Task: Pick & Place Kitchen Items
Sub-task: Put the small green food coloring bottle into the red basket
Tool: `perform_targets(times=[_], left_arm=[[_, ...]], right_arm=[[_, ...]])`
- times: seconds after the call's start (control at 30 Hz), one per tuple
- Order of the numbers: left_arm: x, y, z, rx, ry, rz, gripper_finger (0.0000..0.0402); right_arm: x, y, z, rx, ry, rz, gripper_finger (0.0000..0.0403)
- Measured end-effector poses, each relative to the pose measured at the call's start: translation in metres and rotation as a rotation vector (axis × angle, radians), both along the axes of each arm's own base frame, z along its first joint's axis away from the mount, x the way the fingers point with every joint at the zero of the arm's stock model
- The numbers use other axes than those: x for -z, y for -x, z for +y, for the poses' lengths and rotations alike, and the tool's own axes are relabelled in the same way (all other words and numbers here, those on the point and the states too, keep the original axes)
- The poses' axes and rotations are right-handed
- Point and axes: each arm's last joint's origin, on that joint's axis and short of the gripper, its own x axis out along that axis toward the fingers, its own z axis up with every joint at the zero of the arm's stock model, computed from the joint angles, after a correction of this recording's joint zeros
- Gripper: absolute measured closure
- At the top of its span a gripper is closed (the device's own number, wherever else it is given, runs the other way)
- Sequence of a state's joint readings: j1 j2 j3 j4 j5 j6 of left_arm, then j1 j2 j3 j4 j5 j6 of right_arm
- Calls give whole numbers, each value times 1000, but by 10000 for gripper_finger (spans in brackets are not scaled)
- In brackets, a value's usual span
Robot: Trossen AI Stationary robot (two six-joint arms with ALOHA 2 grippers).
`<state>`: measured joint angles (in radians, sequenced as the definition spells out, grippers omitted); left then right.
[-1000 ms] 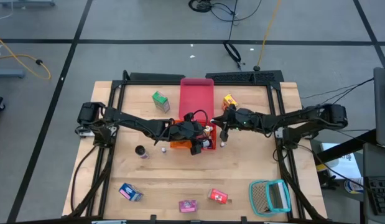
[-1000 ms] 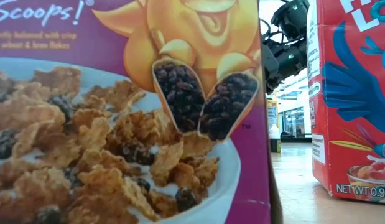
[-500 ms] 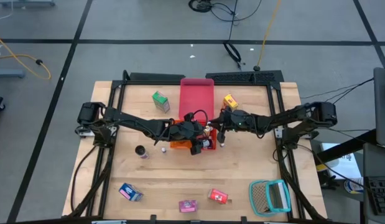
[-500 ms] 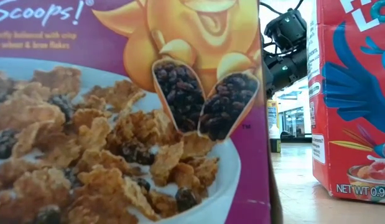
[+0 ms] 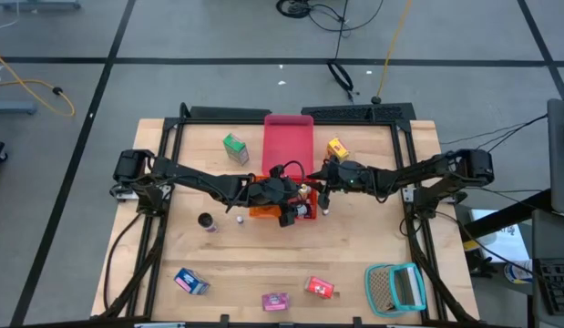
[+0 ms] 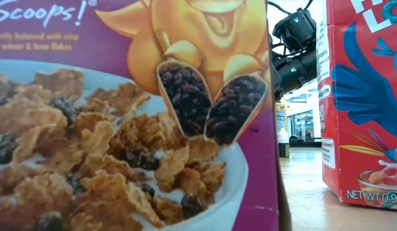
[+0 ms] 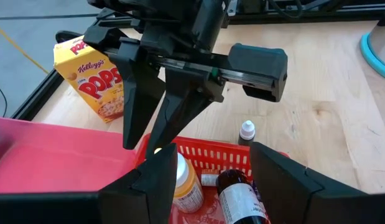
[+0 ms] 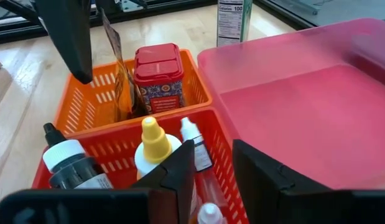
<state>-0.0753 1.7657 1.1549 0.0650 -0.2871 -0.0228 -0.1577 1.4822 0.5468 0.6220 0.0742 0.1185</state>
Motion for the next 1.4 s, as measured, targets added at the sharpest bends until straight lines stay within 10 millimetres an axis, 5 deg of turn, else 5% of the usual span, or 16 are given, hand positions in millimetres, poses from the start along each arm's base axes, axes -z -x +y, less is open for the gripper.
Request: perform_targets(times=[0.3, 0.77, 1.03, 1.4], left_arm=[[0, 0, 0, -1, 1, 0, 202], [0, 0, 0, 0, 0, 1, 202], [0, 0, 0, 0, 0, 1, 202], [0, 0, 0, 0, 0, 1, 202]], right_arm=[[-20, 13, 7, -28, 24, 20, 300], [-49, 46, 51, -194, -4, 68, 295], [-43, 52, 70, -261, -42, 127, 276], [-9, 69, 75, -155, -86, 185, 275]])
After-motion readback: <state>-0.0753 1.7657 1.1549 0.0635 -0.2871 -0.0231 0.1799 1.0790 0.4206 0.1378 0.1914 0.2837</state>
